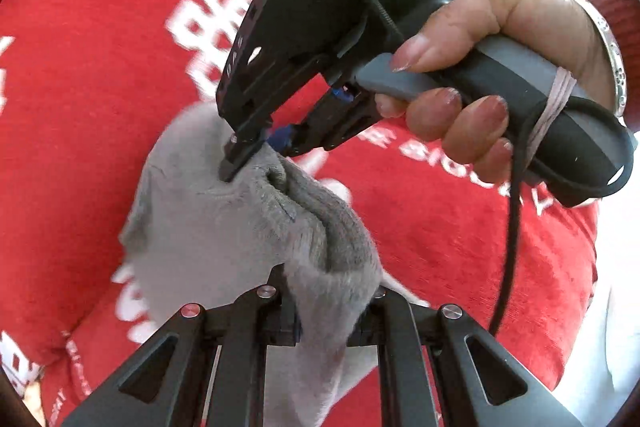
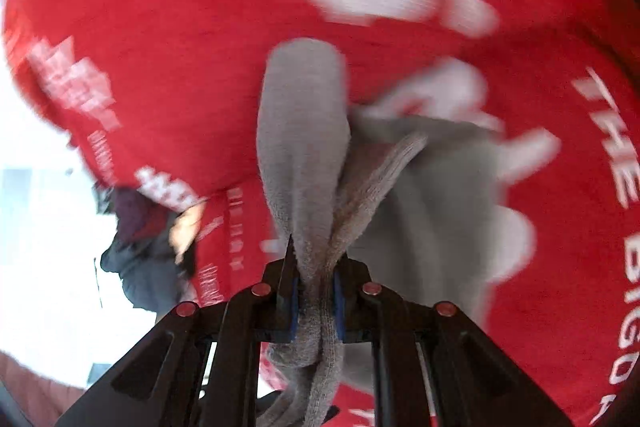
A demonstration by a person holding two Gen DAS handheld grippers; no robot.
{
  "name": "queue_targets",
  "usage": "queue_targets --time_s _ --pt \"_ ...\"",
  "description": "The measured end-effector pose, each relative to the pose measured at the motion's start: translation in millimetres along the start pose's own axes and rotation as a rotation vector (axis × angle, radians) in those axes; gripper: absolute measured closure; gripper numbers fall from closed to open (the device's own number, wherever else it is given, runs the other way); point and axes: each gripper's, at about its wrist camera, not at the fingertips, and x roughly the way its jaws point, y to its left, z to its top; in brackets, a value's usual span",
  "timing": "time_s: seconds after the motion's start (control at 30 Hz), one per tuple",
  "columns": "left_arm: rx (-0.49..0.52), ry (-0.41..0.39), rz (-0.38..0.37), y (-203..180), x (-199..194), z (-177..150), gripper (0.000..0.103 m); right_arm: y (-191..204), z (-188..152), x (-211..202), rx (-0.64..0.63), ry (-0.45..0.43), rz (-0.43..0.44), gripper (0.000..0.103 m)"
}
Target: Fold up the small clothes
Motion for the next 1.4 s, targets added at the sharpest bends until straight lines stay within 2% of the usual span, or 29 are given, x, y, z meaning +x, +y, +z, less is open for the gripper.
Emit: queue_targets --time_s 0.07,0.13,0.2,0.33,0.37,0.4,0.47,0.53,0.67,0.77,0.83,0.93,1.0,1.07,1.2,1.23,1.3,1.33,1.37,1.4 --pt "0.003 0.054 -0.017 -11.2 21.9 -3.5 0.089 -39.1 -1.0 15.1 0.076 0.02 -0.03 0.088" --pt "0.001 0.1 -0.023 -17.9 38.4 -8.0 0.089 -59.1 -5.8 24.4 0.111 0.033 -0.031 0.088" --pt "-0.002 0.109 -0.023 -18.5 42.4 -9.2 0.089 -66.0 -6.8 29.2 0.117 0.018 0.001 0.088" --pt "-0.025 0.119 -0.038 -10.0 39.4 -2.4 0.087 -66.3 -9.7 23.9 0.095 0.023 0.005 0.088" --pt "-0.039 0.127 -0.036 -6.2 35.9 -2.9 0.072 -64.0 -9.1 22.0 0.088 0.026 -0.001 0.087" --pt "-0.056 0.136 -0.034 0.5 35.2 -0.5 0.045 -61.3 -9.8 21.2 0.084 0.029 -0.01 0.084" --pt "-0.084 0.112 0.003 6.2 23.7 -6.0 0.027 -56.7 -10.2 13.2 0.082 0.033 -0.034 0.082" --pt "-0.086 0.117 -0.001 10.6 12.8 -12.4 0.027 -52.9 -14.0 3.9 0.092 0.035 -0.06 0.077" --pt "-0.166 0.162 -0.051 33.9 -12.7 -20.9 0.027 -52.9 -28.6 -16.7 0.103 0.024 -0.1 0.05" --pt "-0.273 0.193 -0.072 55.9 -29.2 -33.6 0.027 -56.0 -53.0 -36.0 0.141 -0.003 -0.092 0.049" --pt "-0.383 0.23 -0.1 81.9 -29.8 -44.7 0.027 -60.5 -72.1 -46.9 0.174 -0.015 -0.078 0.049" --pt "-0.624 0.318 -0.182 125.3 -16.2 -74.4 0.027 -64.6 -110.7 -57.2 0.235 -0.04 -0.059 0.049" --pt "-0.742 0.363 -0.209 146.0 -6.3 -93.7 0.027 -64.8 -132.7 -53.4 0.278 -0.048 -0.05 0.049" --pt "-0.835 0.406 -0.25 163.1 10.5 -111.3 0.027 -67.5 -151.2 -50.5 0.317 -0.058 -0.029 0.049" --pt "-0.923 0.454 -0.353 165.1 30.4 -128.6 0.027 -73.0 -171.6 -34.2 0.394 -0.084 0.032 0.049" --pt "-0.916 0.461 -0.375 161.4 35.0 -128.1 0.027 -73.5 -172.3 -29.2 0.41 -0.093 0.045 0.05" --pt "-0.885 0.478 -0.397 153.5 41.7 -124.3 0.029 -73.5 -170.4 -19.3 0.44 -0.115 0.064 0.063" --pt "-0.858 0.487 -0.402 147.8 45.1 -121.8 0.035 -73.0 -168.1 -14.0 0.452 -0.118 0.062 0.082" --pt "-0.838 0.492 -0.408 144.3 46.1 -119.6 0.053 -71.9 -166.0 -10.6 0.458 -0.121 0.059 0.094" --pt "-0.807 0.505 -0.398 140.7 46.5 -116.8 0.057 -68.0 -163.6 -6.9 0.459 -0.128 0.053 0.094"
